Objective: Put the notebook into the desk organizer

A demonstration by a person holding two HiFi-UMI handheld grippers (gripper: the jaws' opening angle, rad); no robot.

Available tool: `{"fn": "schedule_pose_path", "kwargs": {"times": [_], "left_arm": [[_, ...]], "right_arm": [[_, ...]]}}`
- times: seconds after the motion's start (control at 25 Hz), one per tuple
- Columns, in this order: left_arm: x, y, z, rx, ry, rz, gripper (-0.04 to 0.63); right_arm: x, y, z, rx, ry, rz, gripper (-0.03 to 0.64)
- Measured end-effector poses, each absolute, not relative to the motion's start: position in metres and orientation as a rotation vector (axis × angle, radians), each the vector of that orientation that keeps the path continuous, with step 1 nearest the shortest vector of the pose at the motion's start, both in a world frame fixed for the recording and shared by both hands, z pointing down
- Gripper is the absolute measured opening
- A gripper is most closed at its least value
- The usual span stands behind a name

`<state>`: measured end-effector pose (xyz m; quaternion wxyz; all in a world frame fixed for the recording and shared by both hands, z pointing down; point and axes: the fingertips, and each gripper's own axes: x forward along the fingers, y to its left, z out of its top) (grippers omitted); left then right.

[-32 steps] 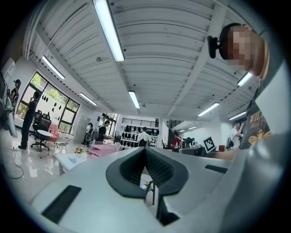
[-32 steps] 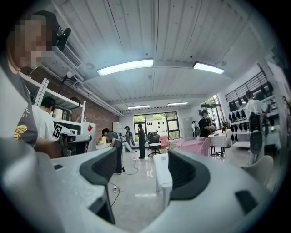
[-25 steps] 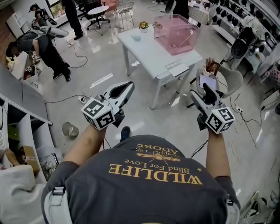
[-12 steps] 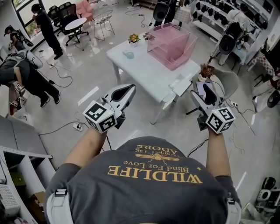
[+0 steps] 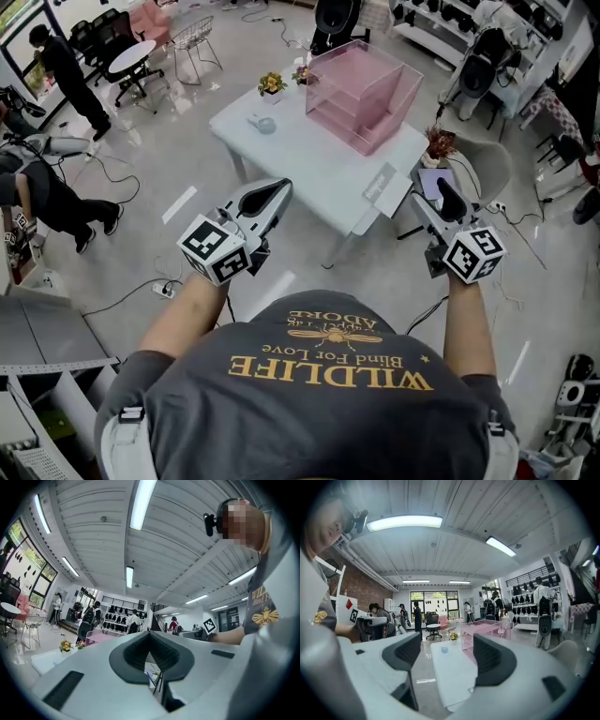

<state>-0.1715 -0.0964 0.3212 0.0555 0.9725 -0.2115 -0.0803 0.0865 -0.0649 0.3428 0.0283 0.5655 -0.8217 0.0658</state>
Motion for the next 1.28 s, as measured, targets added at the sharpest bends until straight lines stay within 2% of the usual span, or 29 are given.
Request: {"fn": "schedule_pose_path", "kwargs": {"times": [0.4, 0.72, 1.12, 1.28], "left_arm": [[-0.073, -0.188, 0.334, 2.937, -0.719, -0.176, -0.002], [0.008, -0.262, 0.344, 2.848, -0.891, -0.113, -0.002], [0.029, -0.31, 0.405, 2.833, -0.713, -0.045, -0.002], [0.035, -0.321, 0.431, 2.847, -0.592, 0.007, -0.002]], "right_arm": [[0.192, -0.17, 0.364, 1.705, -2.594, 0.256, 0.336], [0.272, -0.273, 0.401, 1.542, -2.679, 0.429, 0.336], [0.283, -0.304, 0.482, 1.645, -2.504, 0.594, 0.336], [0.291, -0.301, 0.526, 1.753, -2.389, 0.808, 0.334]]}}
